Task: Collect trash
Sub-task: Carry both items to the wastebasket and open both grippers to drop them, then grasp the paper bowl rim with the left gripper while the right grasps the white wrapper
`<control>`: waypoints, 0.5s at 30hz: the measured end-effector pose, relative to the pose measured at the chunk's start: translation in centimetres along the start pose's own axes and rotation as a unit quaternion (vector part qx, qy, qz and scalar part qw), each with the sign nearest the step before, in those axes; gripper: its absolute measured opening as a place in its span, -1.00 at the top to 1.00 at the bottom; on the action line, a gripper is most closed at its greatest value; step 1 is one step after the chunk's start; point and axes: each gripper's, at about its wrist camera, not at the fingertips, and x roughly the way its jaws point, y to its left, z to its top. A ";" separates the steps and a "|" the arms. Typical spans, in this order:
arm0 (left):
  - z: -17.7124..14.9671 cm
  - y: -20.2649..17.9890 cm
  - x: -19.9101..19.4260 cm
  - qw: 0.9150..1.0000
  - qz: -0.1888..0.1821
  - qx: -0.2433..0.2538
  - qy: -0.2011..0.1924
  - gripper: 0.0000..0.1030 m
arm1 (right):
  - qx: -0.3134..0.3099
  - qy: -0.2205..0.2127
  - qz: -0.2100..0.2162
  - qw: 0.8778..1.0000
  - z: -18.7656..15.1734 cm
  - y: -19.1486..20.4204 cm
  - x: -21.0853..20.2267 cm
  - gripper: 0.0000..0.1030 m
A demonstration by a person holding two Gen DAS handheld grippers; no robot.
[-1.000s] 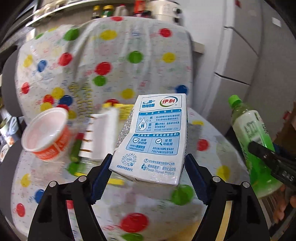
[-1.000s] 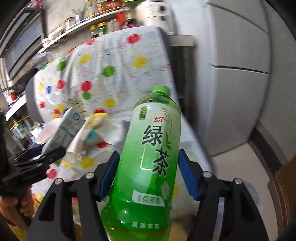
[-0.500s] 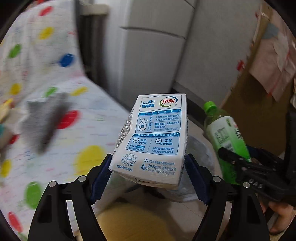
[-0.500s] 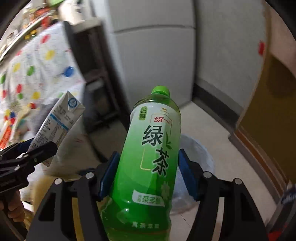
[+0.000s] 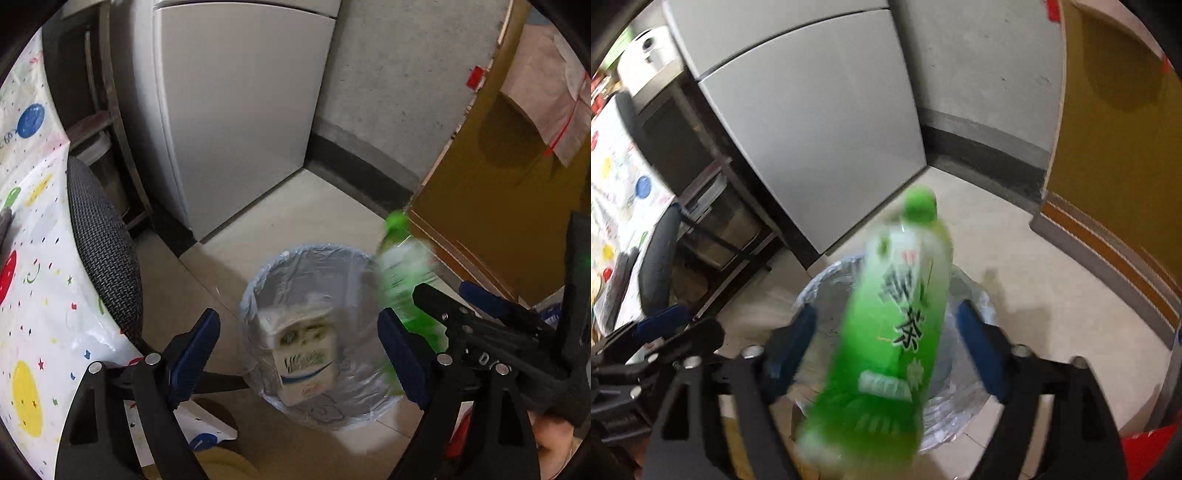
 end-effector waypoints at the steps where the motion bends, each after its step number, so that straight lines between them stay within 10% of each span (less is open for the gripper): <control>1: 0.1 0.0 -0.2 1.000 -0.001 0.002 -0.002 -0.69 | 0.000 -0.001 0.000 1.000 0.0 -0.1 -0.3 -0.54; 15: -3.2 7.4 -12.3 0.994 0.040 -0.035 -0.096 -0.68 | -0.093 -0.088 0.026 0.991 0.5 7.3 -11.5 -0.54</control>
